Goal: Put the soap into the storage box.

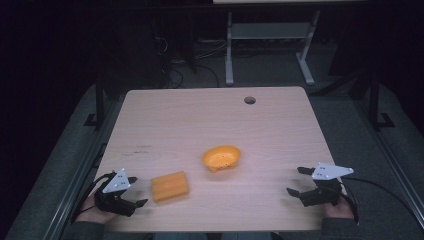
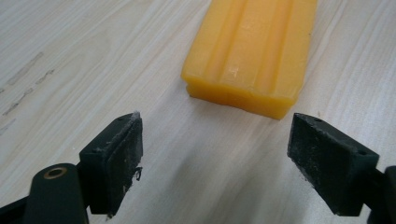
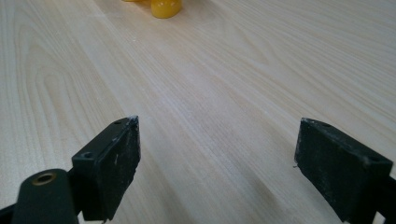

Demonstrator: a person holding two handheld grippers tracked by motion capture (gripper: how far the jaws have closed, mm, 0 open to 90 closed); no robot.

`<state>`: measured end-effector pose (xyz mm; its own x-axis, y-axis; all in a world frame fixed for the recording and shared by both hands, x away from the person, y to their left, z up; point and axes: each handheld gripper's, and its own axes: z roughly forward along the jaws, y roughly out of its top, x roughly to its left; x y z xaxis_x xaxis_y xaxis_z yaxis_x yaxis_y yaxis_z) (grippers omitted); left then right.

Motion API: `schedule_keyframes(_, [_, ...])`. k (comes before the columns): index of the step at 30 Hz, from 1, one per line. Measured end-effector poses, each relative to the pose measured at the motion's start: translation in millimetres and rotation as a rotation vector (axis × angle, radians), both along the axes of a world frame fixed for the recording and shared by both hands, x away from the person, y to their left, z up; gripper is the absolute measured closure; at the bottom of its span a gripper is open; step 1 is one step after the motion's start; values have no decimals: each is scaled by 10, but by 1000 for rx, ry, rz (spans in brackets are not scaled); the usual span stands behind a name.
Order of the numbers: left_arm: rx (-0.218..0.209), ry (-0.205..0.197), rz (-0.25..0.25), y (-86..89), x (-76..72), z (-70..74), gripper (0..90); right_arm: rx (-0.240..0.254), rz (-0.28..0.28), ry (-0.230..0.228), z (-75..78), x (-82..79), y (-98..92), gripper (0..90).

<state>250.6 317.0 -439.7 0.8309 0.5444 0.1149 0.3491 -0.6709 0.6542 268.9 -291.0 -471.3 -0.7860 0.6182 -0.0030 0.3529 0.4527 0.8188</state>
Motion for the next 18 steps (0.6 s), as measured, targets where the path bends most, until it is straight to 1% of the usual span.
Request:
schedule_keyframes(2, [-12,5,-2,-7,-4,6,179,-2,1,0,0,-1,1,137])
schedule_keyframes(4, [-15,1,-11,-13,-5,10,189,-4,4,1,2,-1,2,137])
schedule_keyframes(6, [-14,10,-12,-22,-3,9,189,-3,6,-2,6,-5,7,137])
schedule_keyframes(11, [-31,17,-27,-52,5,18,189,-9,10,0,9,-3,19,137])
schedule_keyframes(16, [-27,16,-46,-108,6,38,190,-10,15,-5,11,-4,17,137])
schedule_keyframes(17, [-33,18,-50,-122,8,45,189,-10,16,-7,12,-3,18,137])
schedule_keyframes(18, [-27,15,-54,-135,8,57,189,-10,16,-7,12,-3,18,137])
